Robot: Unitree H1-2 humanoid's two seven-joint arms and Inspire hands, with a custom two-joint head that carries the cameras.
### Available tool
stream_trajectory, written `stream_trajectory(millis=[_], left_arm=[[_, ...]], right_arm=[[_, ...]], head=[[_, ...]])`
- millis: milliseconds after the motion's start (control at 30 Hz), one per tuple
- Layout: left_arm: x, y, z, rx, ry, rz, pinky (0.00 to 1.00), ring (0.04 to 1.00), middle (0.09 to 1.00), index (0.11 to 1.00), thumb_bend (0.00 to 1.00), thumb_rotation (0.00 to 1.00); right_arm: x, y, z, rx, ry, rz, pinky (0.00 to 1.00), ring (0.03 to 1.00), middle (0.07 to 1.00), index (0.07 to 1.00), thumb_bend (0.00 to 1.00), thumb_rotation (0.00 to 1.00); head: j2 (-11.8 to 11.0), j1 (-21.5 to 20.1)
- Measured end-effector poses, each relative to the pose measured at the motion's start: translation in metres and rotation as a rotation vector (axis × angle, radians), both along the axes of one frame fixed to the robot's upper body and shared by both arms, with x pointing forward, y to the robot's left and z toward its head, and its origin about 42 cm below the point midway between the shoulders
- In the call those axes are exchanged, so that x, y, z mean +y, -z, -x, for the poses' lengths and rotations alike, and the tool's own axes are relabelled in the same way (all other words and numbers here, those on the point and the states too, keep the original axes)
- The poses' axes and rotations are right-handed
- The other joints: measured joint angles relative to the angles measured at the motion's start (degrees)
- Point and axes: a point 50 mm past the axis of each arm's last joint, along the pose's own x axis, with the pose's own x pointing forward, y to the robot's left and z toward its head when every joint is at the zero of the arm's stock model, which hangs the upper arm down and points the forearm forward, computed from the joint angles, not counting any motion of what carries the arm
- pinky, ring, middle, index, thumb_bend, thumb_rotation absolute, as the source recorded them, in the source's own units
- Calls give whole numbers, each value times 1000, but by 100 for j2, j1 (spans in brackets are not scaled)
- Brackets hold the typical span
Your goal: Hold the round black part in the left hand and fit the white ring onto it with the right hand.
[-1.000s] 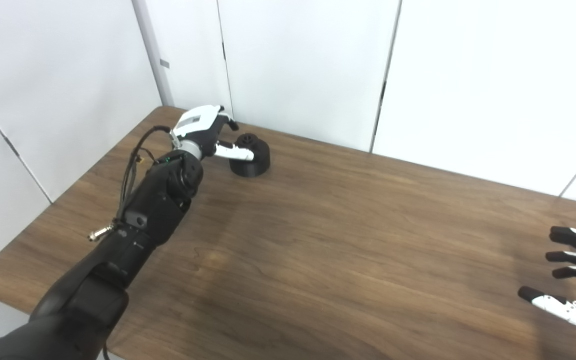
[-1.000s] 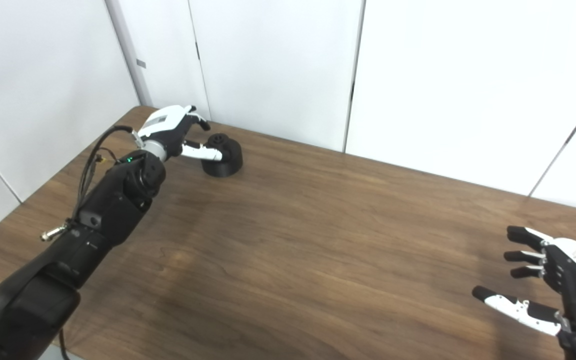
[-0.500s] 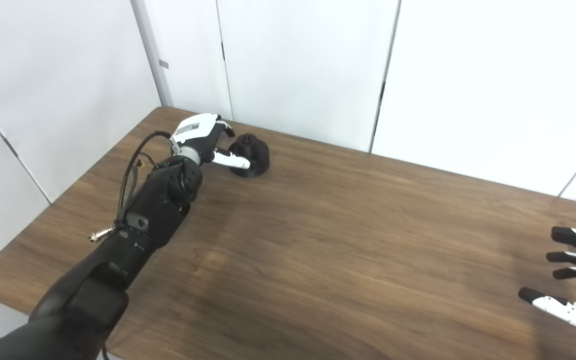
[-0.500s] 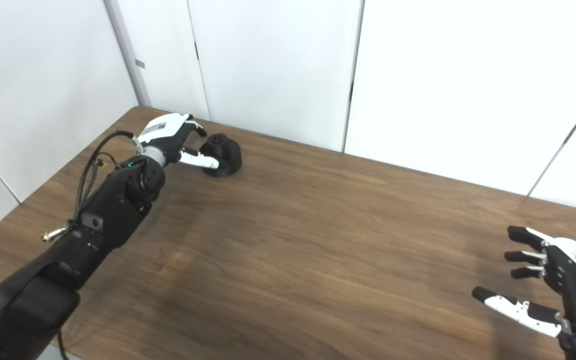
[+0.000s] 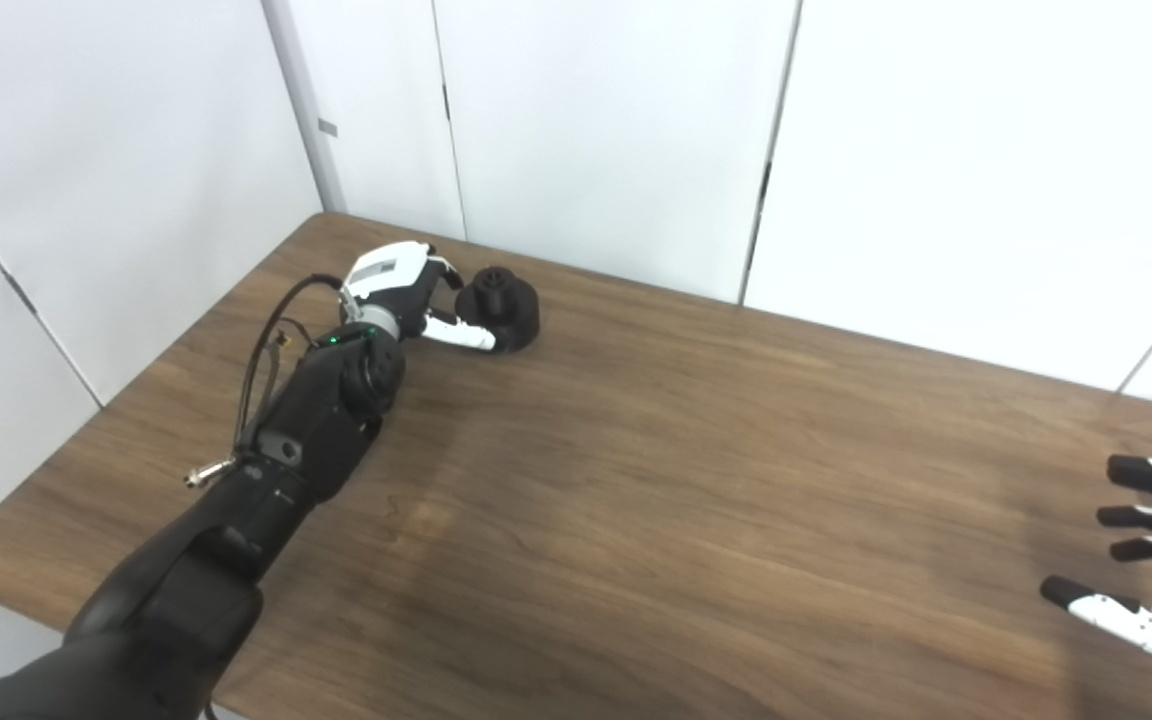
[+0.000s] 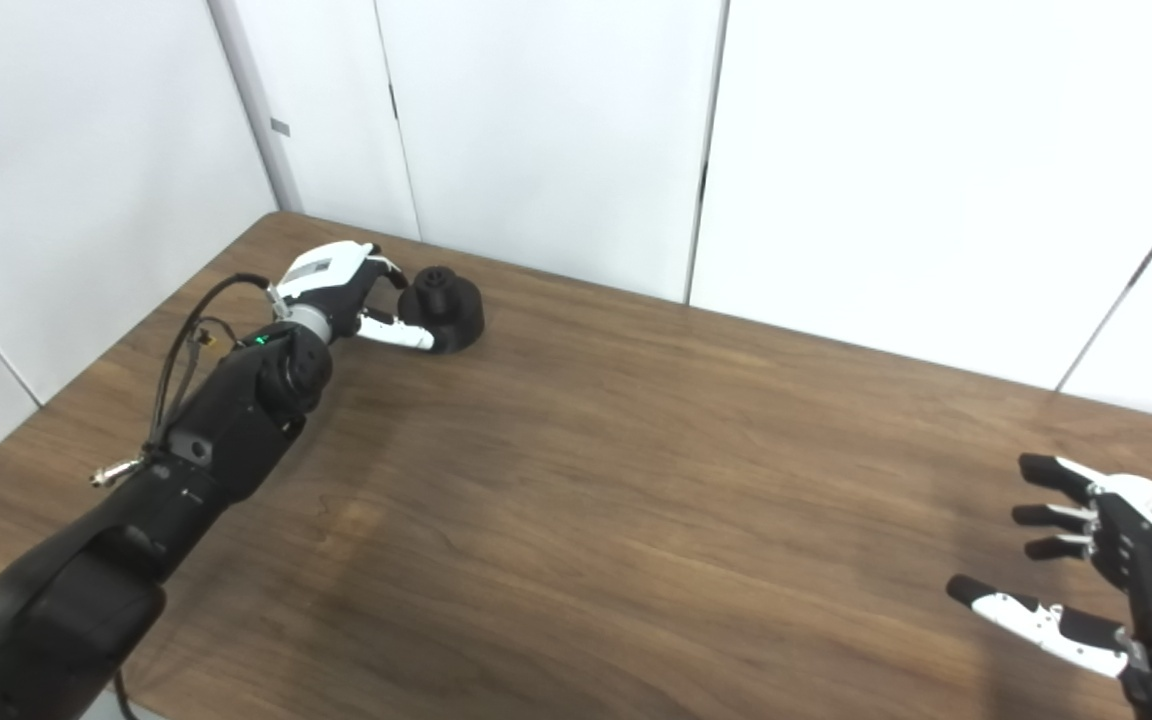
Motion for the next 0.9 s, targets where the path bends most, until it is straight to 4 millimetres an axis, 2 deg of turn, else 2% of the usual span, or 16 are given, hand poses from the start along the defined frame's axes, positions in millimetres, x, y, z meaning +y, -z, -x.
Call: stream_trajectory(millis=[467,633,733,800,900], left_arm=[[-9,8,-1,11,16,9,1000,1000,1000,780,1000,536],[-13,15,-2,5,10,17,1000,1000,1000,768,1000,506],[-15,21,-3,-11,14,30,1000,1000,1000,750,1000,468],[-16,24,-4,-36,3,41,998,1000,979,728,1000,407],[-17,26,-4,-116,-14,53,937,996,946,688,984,346]], right_arm=[[1,-5,5,-6,0,2,528,655,787,740,677,6],[1,-4,5,-1,3,1,529,651,790,737,681,0],[1,-4,6,0,3,0,528,653,794,737,681,0],[1,-4,6,0,3,-1,526,653,796,739,678,0],[1,-5,6,-1,2,-1,530,653,794,739,676,0]], head=[[62,-79],[70,-105],[70,-106],[88,-114],[105,-106]])
